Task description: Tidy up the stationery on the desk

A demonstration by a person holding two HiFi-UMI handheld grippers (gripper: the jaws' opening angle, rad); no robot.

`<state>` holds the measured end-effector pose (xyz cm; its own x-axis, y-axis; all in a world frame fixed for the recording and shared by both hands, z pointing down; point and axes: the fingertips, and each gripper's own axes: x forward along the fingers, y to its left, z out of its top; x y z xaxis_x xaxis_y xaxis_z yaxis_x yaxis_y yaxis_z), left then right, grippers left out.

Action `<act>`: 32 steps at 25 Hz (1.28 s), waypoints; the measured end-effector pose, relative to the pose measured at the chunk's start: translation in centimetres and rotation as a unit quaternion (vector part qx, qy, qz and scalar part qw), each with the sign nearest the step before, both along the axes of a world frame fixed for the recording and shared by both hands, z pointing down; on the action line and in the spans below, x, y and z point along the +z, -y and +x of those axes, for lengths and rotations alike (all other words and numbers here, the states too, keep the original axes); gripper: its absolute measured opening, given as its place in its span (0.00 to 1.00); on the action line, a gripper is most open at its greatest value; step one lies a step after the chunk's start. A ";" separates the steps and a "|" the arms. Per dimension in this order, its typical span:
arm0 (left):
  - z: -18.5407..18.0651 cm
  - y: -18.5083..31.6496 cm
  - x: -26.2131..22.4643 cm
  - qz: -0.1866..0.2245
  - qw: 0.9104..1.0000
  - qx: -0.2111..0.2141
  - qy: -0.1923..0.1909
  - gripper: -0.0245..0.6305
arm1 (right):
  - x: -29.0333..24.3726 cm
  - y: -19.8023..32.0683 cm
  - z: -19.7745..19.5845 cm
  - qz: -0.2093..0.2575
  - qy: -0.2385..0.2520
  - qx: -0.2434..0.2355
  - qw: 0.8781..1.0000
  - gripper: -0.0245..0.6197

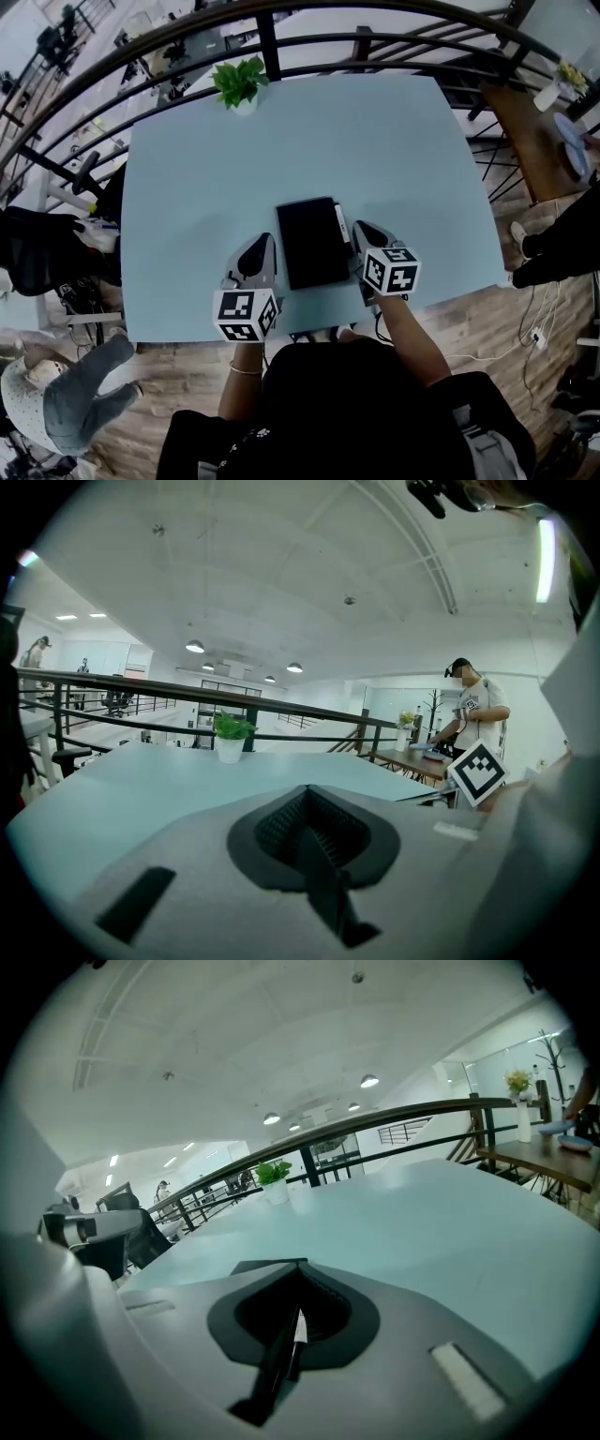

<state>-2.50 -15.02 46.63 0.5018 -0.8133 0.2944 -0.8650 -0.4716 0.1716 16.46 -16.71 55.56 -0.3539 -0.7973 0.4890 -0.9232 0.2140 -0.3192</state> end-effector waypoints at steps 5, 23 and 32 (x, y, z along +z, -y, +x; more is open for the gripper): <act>0.4 0.1 -0.8 0.008 1.000 0.001 0.000 0.03 | -3.7 0.6 0.1 0.056 -0.002 -0.015 0.998 0.06; 2.6 0.8 -2.7 0.033 0.999 0.028 0.010 0.03 | -9.6 0.9 0.4 0.139 -0.014 -0.035 0.990 0.06; 3.3 0.6 -2.9 0.036 0.999 0.034 0.011 0.03 | -10.4 0.4 0.7 0.150 -0.019 -0.035 0.988 0.06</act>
